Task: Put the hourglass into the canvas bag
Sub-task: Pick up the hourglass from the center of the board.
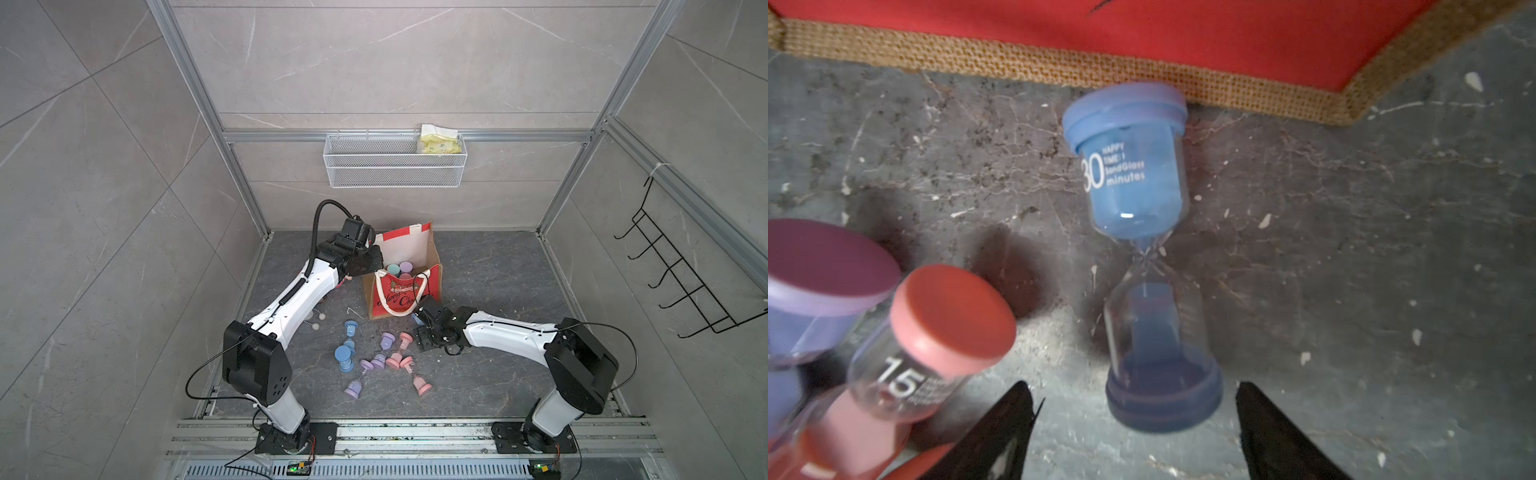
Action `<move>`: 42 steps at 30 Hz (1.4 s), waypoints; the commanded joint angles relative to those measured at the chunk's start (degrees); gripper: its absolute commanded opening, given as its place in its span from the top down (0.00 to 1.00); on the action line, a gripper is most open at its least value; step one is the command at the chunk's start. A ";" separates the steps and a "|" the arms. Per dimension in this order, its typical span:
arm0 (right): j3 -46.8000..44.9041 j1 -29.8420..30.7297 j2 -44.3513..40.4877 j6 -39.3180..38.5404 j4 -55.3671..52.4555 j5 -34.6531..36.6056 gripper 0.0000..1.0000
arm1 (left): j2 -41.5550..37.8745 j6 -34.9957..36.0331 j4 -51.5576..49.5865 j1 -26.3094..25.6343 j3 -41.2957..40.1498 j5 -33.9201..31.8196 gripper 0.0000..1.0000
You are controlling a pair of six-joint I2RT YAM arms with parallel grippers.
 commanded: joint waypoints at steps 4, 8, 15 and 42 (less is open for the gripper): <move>2.46 0.20 4.28 0.76 2.39 3.52 0.27 | -2.70 0.00 2.39 0.22 -0.08 1.58 1.00; 3.33 0.13 6.11 0.93 2.78 4.83 0.29 | -2.70 -0.47 2.83 0.17 -0.38 2.63 1.00; 4.10 -0.22 8.02 0.52 3.28 5.73 0.35 | -2.92 -0.64 2.93 0.16 -0.36 2.56 1.00; 1.60 -1.04 5.46 2.34 4.84 1.27 0.77 | -2.96 -1.10 3.36 0.21 -0.24 3.17 1.00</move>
